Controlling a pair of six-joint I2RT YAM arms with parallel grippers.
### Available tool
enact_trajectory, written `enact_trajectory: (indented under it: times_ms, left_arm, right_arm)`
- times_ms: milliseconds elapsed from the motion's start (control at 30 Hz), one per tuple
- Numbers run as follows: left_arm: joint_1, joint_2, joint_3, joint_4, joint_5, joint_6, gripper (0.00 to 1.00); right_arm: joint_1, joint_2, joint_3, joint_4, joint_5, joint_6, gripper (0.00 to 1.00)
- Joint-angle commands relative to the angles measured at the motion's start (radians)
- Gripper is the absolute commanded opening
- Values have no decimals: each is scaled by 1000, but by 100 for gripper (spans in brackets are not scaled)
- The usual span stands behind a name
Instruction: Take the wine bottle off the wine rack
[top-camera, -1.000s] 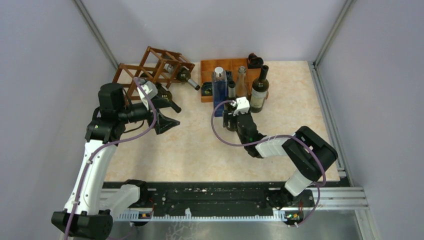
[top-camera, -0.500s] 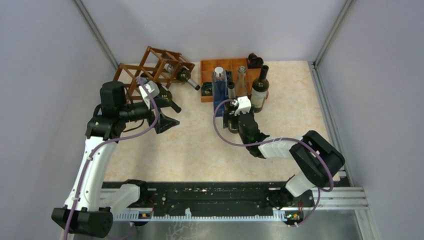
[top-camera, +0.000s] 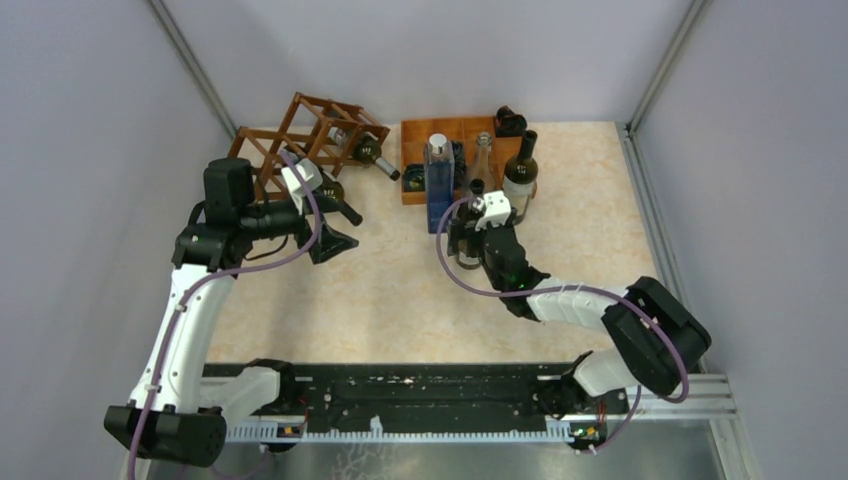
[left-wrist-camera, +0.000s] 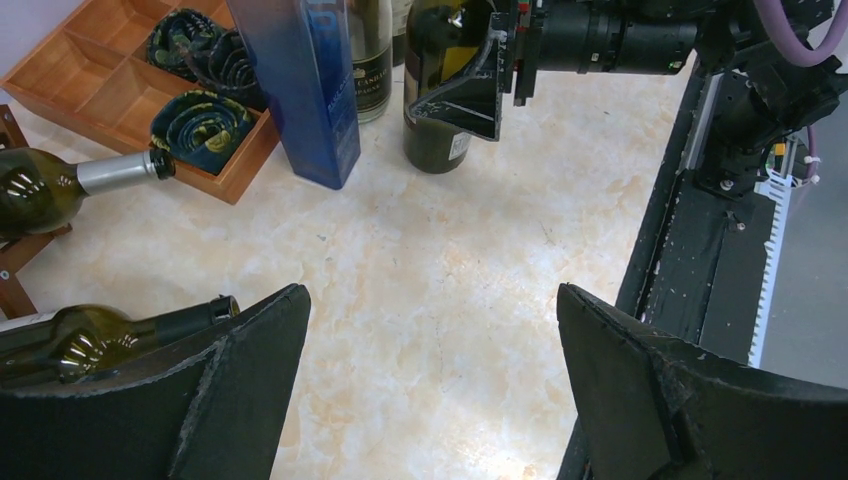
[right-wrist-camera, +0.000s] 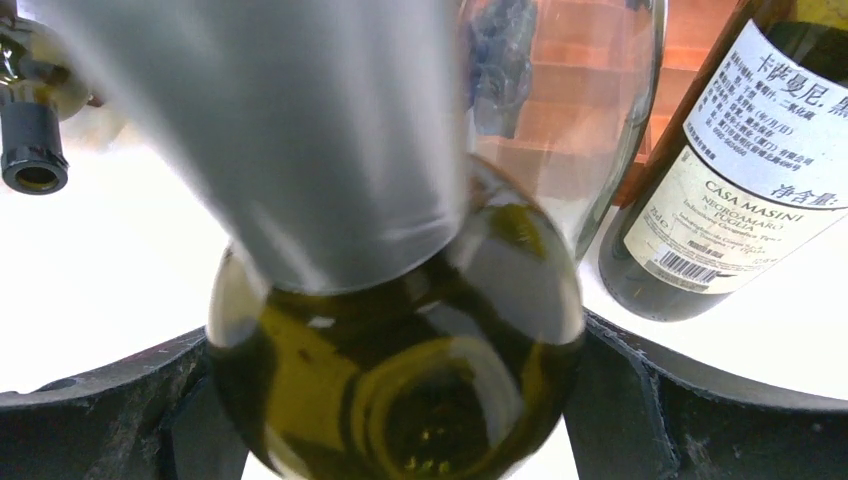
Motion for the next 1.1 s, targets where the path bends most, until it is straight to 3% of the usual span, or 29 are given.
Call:
enact_trajectory:
  times_ms: [0, 367, 733, 1067]
  left_arm:
    - [-2, -1, 29, -14, 6, 20, 99]
    - [-3, -6, 29, -14, 8, 27, 99]
    - [-2, -10, 28, -14, 10, 27, 99]
    - [-3, -19, 36, -15, -3, 33, 99]
  right_arm:
    - [6, -67, 33, -28, -4, 18, 99]
    - [12, -179, 20, -171, -57, 90, 99]
    - [18, -400, -19, -348, -95, 147, 99]
    - [19, -555, -138, -485, -143, 270, 99]
